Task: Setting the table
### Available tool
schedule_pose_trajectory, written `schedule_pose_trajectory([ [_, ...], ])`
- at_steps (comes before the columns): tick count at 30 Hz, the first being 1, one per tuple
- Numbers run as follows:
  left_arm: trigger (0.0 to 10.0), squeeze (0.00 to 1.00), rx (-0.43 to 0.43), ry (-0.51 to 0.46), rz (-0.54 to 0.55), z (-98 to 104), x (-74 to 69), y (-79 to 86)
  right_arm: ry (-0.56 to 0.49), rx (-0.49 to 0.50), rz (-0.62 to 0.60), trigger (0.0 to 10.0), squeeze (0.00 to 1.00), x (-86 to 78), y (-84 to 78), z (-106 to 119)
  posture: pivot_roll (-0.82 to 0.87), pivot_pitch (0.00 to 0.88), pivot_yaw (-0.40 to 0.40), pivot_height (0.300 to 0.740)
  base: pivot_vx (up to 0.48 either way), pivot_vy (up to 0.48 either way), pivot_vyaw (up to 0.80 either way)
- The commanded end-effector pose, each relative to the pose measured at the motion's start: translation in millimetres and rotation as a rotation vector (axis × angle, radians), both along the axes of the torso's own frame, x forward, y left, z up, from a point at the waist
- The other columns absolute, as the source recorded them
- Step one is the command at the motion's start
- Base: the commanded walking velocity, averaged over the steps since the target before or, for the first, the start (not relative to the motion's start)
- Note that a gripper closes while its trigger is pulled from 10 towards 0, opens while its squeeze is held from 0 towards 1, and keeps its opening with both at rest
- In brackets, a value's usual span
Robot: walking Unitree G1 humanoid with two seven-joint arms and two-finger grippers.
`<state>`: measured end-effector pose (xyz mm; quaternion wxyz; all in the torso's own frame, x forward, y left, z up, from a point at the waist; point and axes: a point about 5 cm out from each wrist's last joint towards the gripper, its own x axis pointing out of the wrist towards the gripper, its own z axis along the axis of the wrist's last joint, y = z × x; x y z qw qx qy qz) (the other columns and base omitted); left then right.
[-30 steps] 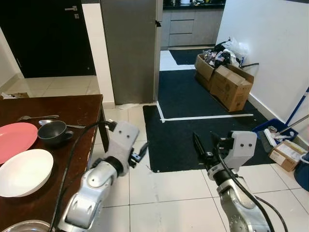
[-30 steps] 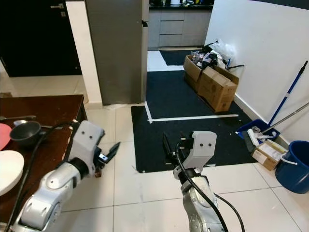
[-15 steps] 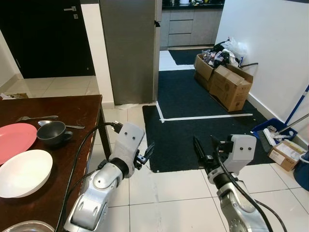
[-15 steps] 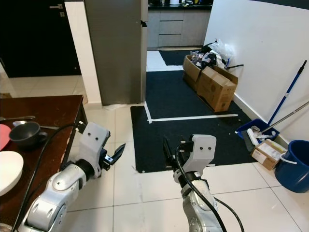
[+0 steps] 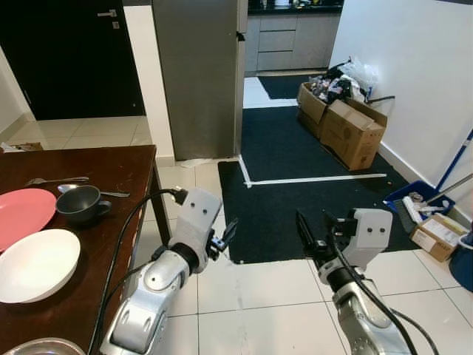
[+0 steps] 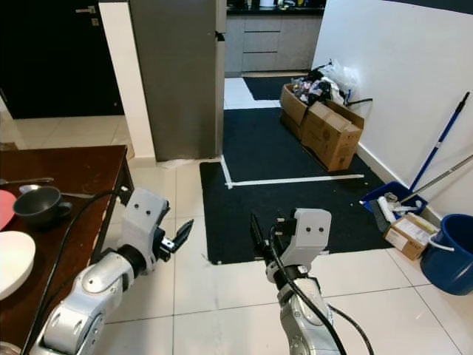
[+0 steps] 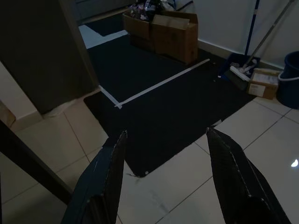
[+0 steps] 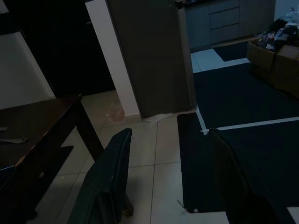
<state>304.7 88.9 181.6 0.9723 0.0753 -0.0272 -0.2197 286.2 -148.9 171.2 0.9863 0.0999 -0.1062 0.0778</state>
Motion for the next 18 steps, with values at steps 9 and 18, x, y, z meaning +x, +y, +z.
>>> schedule_pose_trajectory([
  [9,10.0,0.0,-0.005,0.031,0.016,-6.7,0.4,2.1,0.023,0.002,-0.007,10.0,0.0,-1.9,-0.8,-4.2,-0.03,0.013,0.098,0.74,0.0,0.0,0.0],
  [18,10.0,0.0,-0.023,0.038,0.01,-6.9,0.3,0.4,0.034,0.018,-0.011,10.0,0.0,-1.9,-2.3,-4.8,-0.03,0.012,0.099,0.74,0.0,0.0,-0.26],
])
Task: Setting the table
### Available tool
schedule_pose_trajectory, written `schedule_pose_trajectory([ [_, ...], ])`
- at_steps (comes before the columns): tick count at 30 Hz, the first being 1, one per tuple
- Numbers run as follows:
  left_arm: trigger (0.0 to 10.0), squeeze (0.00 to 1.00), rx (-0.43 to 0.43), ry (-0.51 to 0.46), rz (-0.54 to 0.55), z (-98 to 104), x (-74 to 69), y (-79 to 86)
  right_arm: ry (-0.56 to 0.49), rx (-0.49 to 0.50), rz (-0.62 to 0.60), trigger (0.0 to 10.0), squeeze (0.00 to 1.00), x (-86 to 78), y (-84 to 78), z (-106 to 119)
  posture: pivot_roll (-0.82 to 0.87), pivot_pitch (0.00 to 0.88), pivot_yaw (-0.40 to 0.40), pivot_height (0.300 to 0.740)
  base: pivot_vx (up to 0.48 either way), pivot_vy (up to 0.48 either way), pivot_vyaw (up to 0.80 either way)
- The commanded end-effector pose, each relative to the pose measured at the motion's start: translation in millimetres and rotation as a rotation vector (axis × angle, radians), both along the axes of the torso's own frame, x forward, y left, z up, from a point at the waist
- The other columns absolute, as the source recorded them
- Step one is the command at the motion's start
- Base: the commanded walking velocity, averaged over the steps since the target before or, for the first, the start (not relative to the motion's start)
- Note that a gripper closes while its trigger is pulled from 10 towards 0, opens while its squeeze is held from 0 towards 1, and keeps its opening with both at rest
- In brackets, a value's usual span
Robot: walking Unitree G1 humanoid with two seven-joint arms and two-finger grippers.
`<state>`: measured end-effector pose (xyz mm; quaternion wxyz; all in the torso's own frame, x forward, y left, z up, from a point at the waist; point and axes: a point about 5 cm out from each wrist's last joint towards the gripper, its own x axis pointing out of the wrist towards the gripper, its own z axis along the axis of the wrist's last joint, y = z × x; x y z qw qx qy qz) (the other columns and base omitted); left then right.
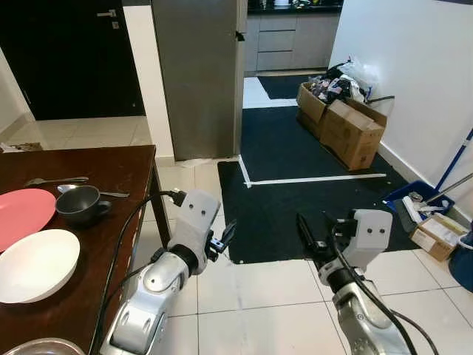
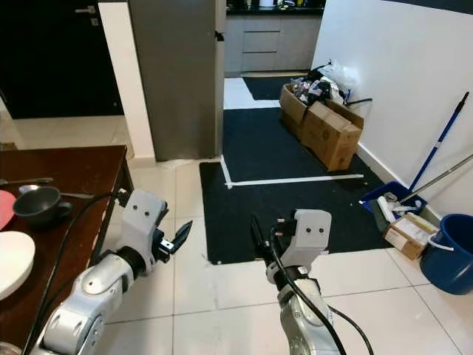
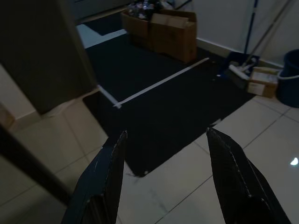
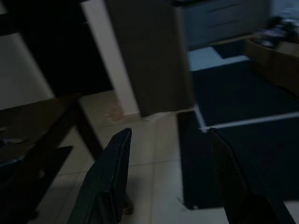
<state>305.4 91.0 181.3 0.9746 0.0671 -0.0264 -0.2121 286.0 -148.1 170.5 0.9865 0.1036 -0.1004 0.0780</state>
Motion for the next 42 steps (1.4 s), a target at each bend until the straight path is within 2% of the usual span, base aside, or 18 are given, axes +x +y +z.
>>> schedule_pose_trajectory([
  [1,10.0,0.0,-0.012,0.037,-0.006,-6.6,-0.4,-1.8,0.023,0.012,-0.013,10.0,0.0,-1.7,-3.2,-4.2,-0.03,0.012,0.099,0.74,0.0,0.0,-0.78],
  [42,10.0,0.0,-0.01,0.048,-0.002,-9.6,2.3,-1.2,0.025,0.012,-0.011,10.0,0.0,-2.7,-3.0,-3.1,-0.04,0.016,0.105,0.74,0.0,0.0,-0.75],
])
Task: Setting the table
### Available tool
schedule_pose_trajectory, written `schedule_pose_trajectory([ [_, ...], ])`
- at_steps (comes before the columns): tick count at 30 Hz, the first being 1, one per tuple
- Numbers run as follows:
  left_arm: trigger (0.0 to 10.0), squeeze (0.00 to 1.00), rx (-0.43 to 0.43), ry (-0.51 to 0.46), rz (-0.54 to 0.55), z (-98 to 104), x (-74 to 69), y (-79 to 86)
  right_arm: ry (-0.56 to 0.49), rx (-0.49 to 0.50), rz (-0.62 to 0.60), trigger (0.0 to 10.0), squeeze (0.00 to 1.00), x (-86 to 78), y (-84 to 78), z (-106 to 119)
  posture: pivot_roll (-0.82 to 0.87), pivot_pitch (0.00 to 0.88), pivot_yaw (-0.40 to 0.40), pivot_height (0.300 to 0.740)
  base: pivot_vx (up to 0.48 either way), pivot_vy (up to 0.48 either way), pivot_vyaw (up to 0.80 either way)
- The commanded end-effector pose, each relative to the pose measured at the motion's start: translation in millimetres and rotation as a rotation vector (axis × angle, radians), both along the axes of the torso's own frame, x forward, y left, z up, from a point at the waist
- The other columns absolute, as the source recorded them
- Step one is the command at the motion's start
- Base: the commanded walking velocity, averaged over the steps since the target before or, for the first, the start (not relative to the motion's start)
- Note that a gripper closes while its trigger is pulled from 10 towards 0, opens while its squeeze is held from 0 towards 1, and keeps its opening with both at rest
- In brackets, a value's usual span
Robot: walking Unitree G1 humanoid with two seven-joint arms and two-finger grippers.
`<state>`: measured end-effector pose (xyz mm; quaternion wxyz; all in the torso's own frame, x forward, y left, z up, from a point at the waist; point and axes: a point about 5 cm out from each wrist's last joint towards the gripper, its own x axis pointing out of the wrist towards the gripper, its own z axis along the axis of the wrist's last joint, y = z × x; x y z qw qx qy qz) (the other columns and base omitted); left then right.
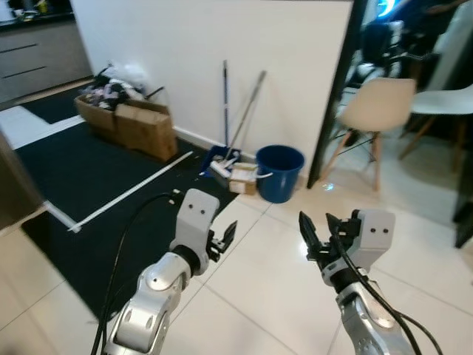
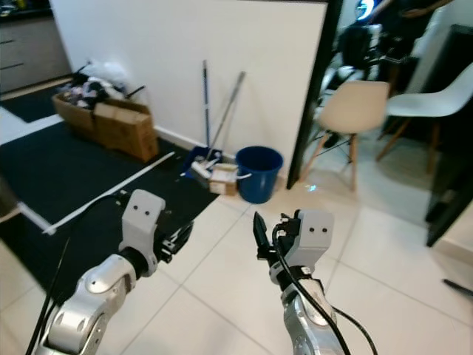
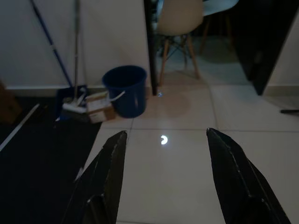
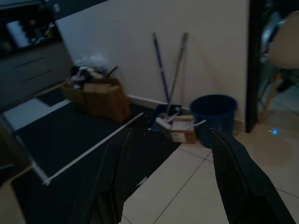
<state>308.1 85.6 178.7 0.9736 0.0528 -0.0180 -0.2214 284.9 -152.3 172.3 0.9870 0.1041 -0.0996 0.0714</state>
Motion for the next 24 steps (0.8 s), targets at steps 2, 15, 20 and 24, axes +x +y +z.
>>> schedule_pose_trajectory([
  [2,10.0,0.0,0.014,0.024,0.016,-6.9,-0.4,4.2,0.022,0.011,0.002,10.0,0.0,-1.6,1.2,-4.8,-0.04,0.016,0.105,0.74,0.0,0.0,-0.75],
  [15,10.0,0.0,0.014,0.022,0.016,-6.6,0.3,3.0,0.022,0.009,0.002,10.0,0.0,-1.9,0.9,-4.8,-0.05,0.016,0.104,0.74,0.0,0.0,-0.75],
  [20,10.0,0.0,0.008,0.019,0.018,-5.6,1.4,3.4,0.022,0.008,0.003,10.0,0.0,-1.9,0.8,-4.8,-0.05,0.015,0.103,0.74,0.0,0.0,-0.75],
  [24,10.0,0.0,-0.016,0.014,0.019,-3.0,2.3,3.6,0.022,0.006,0.003,10.0,0.0,-1.8,0.7,-4.7,-0.05,0.015,0.102,0.74,0.0,0.0,-0.75],
])
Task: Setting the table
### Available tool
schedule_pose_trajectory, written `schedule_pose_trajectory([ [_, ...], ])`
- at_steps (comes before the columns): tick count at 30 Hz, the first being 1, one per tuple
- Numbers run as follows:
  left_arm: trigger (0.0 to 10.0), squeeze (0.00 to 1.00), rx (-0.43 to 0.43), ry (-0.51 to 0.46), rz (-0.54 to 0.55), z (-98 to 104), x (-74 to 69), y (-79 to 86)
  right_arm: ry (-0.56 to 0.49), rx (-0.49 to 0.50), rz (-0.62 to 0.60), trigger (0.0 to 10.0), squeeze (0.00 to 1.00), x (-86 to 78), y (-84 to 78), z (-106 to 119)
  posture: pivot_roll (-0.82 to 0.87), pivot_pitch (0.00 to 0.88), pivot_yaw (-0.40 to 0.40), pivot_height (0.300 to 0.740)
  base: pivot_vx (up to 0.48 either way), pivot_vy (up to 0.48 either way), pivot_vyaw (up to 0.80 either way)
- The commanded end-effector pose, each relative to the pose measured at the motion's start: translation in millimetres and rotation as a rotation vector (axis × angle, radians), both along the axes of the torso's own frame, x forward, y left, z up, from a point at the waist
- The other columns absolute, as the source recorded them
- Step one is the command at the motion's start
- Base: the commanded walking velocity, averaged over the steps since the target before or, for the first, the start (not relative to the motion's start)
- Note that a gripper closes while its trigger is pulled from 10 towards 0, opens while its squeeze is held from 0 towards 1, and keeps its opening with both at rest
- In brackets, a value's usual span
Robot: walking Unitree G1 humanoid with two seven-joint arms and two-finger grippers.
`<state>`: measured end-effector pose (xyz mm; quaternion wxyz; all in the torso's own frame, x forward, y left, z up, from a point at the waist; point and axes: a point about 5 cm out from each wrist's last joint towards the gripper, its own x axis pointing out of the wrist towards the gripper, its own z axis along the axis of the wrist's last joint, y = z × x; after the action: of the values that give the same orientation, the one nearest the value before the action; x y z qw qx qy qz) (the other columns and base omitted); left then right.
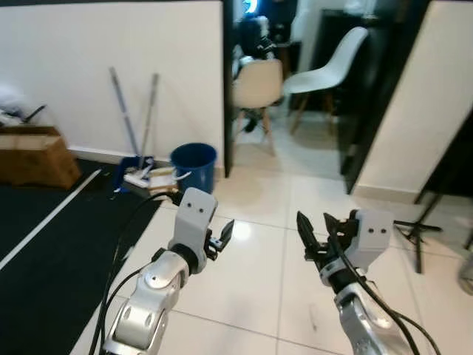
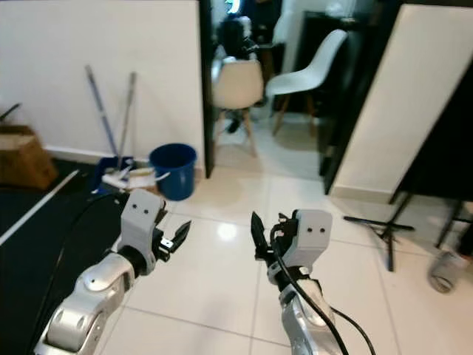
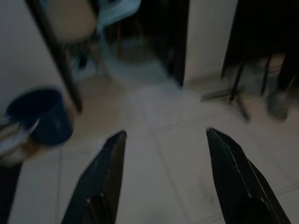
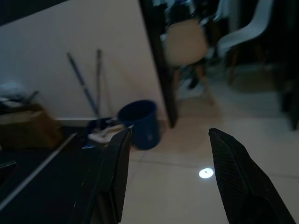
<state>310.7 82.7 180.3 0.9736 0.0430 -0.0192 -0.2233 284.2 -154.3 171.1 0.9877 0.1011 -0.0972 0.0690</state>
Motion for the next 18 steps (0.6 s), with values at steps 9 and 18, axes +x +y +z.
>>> schedule_pose_trajectory([
  [9,10.0,0.0,-0.01,-0.029,0.024,0.8,3.5,6.1,0.015,0.009,0.007,10.0,0.0,-0.1,2.1,-2.9,-0.05,0.012,0.098,0.74,0.0,0.0,-0.75],
  [18,10.0,0.0,0.002,-0.061,0.032,1.6,8.0,2.9,-0.008,-0.034,0.022,10.0,0.0,-0.4,6.0,-0.4,-0.05,0.009,0.096,0.74,0.298,0.0,-0.34],
])
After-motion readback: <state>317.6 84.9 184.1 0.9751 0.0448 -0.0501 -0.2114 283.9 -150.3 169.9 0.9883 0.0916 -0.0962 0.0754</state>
